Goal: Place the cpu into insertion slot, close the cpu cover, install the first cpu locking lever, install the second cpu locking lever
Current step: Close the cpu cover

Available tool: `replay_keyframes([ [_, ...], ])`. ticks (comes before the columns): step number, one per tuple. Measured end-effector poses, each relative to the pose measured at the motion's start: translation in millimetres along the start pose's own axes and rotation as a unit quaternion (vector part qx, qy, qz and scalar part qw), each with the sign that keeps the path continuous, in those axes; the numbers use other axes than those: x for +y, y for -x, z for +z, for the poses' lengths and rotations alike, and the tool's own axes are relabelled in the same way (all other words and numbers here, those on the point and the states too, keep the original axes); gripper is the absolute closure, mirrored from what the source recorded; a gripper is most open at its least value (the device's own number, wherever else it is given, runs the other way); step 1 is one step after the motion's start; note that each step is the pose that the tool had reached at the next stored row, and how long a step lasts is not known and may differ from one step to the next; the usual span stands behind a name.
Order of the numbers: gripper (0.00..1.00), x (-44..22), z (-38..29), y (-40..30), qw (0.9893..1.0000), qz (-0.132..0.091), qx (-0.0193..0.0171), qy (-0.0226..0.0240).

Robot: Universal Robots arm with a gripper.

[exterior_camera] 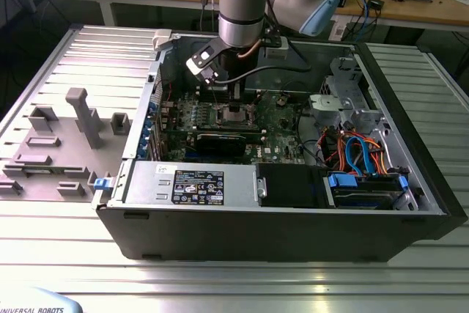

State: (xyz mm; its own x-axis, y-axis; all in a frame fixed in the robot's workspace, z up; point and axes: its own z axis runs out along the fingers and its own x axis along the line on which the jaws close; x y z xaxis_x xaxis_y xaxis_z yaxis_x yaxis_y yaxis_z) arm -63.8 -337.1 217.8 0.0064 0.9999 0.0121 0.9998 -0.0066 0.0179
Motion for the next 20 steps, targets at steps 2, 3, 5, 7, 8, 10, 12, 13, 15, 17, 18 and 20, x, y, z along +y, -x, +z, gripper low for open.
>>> replay_keyframes([
  [2, 0.89, 0.0, -0.5, 0.0, 1.0, 0.0, 0.0, 0.0],
  [3, 0.89, 0.0, -0.6, 0.0, 1.0, 0.0, 0.0001, 0.0],
  [5, 0.89, 0.0, -1.2, 0.0, 1.0, 0.0, 0.0, 0.0],
  [7, 0.89, 0.0, -1.7, -0.1, 1.0, 0.0, 0.0001, 0.0001],
  [8, 0.89, 0.1, -1.7, -0.1, 1.0, 0.0, 0.0002, 0.0001],
  [10, 0.89, 0.0, -2.1, 0.0, 1.0, 0.0, 0.0001, 0.0],
  [12, 0.89, 0.0, -2.1, 0.0, 1.0, 0.0, 0.0001, 0.0],
  [13, 0.89, 0.0, -2.2, 0.0, 1.0, 0.0, 0.0001, 0.0],
  [15, 0.89, 0.0, -2.4, 0.0, 1.0, 0.0, 0.0, 0.0],
  [17, 0.89, 0.0, -2.8, 0.0, 1.0, 0.0, 0.0, 0.0],
  [18, 0.89, 0.0, -3.2, 0.0, 1.0, 0.0, -0.0001, -0.0001],
  [20, 0.89, 0.1, -4.2, -0.1, 1.0, 0.0, 0.0, 0.0],
])
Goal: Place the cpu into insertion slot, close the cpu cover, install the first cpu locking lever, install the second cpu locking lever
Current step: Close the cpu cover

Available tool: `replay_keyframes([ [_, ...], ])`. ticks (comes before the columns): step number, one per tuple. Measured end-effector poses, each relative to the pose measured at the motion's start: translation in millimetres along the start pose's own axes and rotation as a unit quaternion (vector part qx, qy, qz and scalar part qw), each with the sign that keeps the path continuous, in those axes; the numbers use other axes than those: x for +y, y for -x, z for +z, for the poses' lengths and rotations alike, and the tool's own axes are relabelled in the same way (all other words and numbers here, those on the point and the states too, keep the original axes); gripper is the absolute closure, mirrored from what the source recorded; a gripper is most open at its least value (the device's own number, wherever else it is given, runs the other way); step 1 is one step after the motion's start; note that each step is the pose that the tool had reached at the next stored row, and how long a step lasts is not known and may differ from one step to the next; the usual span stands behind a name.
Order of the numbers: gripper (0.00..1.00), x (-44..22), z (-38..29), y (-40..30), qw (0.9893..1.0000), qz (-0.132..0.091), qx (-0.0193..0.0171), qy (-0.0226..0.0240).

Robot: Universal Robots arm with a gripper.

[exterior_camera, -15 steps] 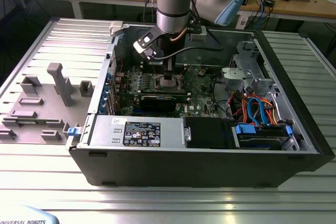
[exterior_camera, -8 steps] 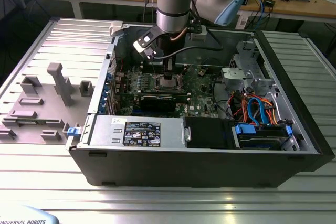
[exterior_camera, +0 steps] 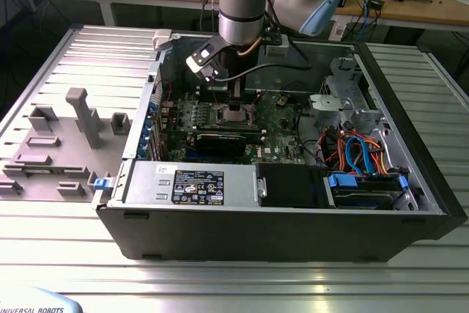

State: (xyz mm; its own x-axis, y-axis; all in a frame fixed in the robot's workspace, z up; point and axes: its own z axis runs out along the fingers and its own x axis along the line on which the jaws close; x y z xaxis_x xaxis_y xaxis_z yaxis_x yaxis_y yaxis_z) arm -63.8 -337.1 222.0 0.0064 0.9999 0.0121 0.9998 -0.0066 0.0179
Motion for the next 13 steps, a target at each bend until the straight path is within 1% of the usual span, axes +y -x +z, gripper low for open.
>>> replay_keyframes([
  [13, 0.89, 0.1, -0.8, 0.0, 1.0, 0.0, 0.0, 0.0001],
])
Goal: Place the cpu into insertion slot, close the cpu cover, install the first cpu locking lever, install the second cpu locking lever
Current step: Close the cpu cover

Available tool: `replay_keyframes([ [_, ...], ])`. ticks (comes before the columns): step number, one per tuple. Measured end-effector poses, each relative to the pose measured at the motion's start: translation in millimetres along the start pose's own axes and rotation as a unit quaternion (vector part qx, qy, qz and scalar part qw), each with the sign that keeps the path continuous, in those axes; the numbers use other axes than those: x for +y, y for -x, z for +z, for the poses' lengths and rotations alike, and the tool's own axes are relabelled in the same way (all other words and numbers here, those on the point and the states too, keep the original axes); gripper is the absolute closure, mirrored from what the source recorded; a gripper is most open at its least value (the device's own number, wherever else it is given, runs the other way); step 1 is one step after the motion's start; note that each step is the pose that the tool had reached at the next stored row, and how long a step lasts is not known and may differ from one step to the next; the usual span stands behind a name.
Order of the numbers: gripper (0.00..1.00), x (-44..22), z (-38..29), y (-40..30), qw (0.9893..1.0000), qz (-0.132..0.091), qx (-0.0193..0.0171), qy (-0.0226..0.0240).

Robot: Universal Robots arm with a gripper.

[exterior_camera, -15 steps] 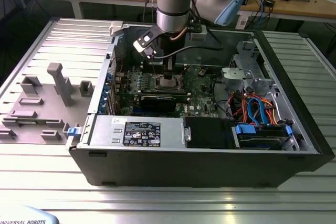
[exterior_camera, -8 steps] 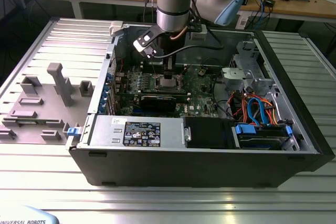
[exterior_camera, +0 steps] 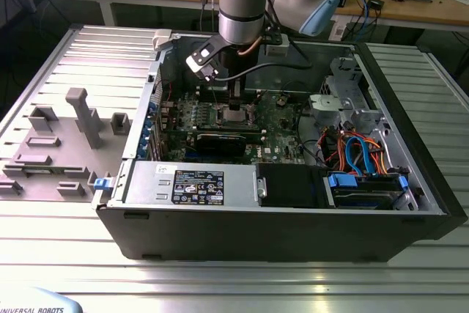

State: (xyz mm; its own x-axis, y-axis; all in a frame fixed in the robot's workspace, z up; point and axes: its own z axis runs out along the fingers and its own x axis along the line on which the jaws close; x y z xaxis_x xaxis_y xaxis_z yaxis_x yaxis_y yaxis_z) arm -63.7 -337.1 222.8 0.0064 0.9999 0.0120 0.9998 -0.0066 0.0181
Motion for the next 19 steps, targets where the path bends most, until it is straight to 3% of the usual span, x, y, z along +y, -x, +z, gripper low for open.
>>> replay_keyframes([
  [19, 0.89, 0.1, -9.1, -0.1, 1.0, 0.0, 0.0, 0.0],
])
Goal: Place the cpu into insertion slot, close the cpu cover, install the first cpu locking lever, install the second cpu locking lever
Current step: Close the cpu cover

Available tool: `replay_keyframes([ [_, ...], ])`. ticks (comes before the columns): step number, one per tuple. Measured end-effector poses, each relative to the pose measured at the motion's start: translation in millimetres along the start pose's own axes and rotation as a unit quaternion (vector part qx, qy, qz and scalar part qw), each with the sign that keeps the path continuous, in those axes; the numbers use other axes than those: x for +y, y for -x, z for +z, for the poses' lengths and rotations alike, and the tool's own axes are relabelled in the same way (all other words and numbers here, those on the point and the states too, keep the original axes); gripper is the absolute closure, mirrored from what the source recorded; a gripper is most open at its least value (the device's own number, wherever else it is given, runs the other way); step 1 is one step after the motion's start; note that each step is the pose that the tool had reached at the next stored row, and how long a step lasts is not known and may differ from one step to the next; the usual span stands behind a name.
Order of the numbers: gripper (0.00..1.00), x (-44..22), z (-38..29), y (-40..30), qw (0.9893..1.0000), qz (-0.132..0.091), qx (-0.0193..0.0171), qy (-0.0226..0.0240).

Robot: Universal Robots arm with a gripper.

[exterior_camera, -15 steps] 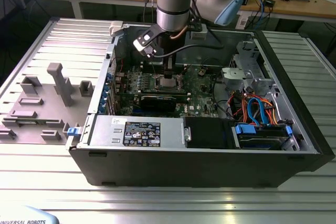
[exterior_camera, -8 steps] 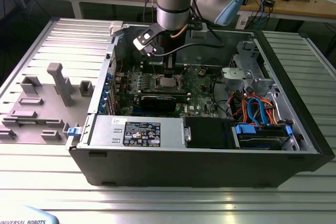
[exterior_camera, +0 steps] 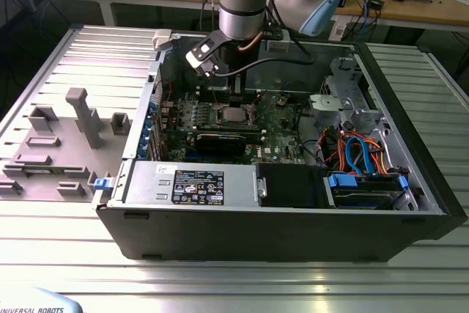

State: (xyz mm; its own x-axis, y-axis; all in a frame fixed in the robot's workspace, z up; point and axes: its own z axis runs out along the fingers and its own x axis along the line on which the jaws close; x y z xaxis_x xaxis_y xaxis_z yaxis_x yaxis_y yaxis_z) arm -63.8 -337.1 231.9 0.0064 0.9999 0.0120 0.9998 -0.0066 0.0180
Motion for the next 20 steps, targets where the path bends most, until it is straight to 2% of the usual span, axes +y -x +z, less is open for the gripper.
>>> replay_keyframes([
  [15, 0.89, 0.0, -1.4, 0.0, 1.0, 0.0, 0.0, 0.0],
  [20, 0.89, 0.1, -5.1, -0.1, 1.0, 0.0, 0.0, 0.0],
])
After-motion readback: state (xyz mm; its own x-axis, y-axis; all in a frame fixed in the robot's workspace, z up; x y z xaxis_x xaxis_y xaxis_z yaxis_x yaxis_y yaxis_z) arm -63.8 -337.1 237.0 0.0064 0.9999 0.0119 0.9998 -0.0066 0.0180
